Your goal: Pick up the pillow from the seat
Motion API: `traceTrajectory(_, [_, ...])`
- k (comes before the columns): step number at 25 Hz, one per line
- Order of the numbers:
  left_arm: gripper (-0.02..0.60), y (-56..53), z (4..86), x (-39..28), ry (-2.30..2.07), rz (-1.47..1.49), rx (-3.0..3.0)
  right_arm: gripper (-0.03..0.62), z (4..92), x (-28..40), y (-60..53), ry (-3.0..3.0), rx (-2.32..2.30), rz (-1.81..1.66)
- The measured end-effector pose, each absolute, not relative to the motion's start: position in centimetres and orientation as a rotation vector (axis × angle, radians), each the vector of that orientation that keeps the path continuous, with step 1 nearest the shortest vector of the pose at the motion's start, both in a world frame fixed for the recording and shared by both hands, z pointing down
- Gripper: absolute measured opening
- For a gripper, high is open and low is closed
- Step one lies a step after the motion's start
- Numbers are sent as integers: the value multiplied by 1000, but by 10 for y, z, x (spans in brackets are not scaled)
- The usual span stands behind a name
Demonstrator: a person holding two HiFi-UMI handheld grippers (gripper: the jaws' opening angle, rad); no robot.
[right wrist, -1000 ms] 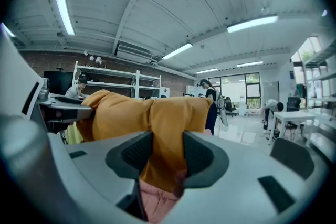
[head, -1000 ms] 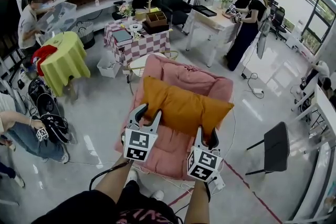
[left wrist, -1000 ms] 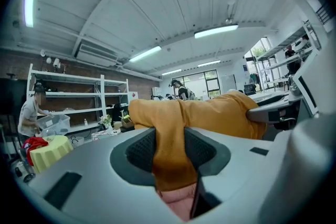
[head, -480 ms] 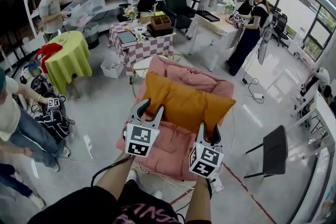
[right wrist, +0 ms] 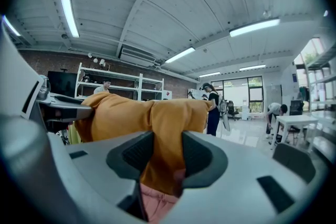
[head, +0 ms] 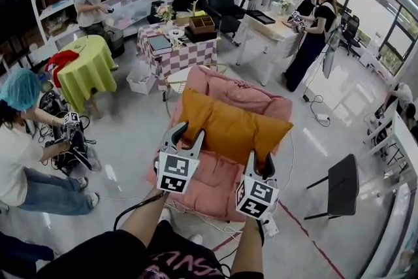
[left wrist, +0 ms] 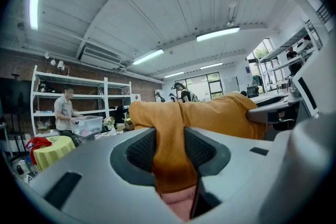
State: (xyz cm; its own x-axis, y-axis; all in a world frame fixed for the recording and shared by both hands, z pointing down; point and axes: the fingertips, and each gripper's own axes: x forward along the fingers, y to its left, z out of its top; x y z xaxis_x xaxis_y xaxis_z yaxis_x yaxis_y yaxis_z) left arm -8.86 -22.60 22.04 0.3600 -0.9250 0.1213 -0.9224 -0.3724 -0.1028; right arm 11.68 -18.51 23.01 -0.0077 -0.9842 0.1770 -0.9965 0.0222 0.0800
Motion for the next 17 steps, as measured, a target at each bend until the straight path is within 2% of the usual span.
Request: traceTrajectory(17, [169,-231,234,-86,1783,-252,-2581,181,242,120,-192,-2100,2067,114])
